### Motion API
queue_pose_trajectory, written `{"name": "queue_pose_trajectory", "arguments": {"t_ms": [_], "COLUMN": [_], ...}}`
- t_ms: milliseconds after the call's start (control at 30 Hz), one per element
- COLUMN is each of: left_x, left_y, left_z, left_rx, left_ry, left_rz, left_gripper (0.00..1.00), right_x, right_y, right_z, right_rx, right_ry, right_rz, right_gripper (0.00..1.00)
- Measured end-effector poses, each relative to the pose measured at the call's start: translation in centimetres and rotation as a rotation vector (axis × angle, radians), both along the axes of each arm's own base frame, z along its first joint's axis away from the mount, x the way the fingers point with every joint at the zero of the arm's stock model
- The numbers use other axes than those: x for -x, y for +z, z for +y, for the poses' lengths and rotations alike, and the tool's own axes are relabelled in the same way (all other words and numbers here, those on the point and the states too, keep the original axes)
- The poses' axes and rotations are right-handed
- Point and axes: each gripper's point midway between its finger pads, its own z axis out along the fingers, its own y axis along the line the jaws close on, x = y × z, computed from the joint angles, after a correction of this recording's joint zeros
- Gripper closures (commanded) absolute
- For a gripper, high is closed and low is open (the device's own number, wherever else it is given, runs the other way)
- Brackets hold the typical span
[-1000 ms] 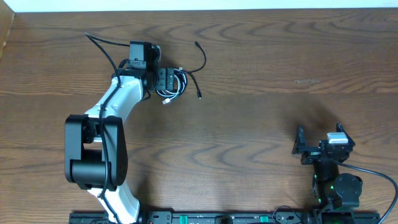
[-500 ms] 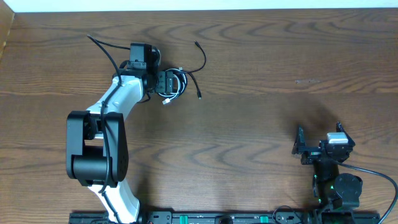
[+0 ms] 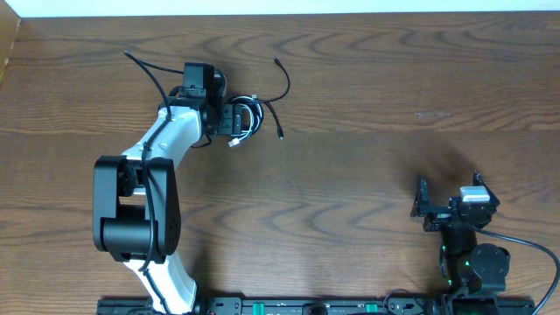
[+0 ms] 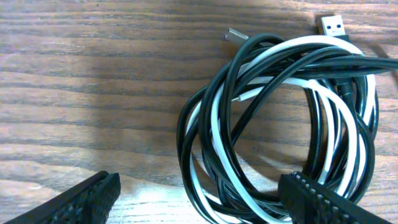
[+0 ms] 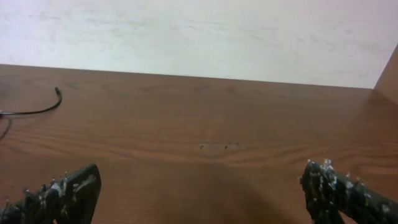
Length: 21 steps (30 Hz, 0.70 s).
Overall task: Untangle cables
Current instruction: 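Lower the left gripper onto the cable coil and close on it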
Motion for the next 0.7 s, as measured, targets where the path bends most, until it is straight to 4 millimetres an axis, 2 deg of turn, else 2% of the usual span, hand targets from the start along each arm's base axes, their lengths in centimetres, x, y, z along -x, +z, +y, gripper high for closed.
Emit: {"name": "queue_pose_trajectory", "arguments": {"t_ms": [700], "left_x": [-0.35], "left_y": [-0.03], "left_z": [-0.03], "left_rx": [0.005], "left_ry": [0.008], "left_rz": [-0.012], "left_gripper": [0.12], "right_x": [0.0], "right_y": [0.0], "right_z": [0.0], "right_rx": [0.0], "right_ry": [0.0], "right_rz": [0.0], "right_gripper": [0.01]}}
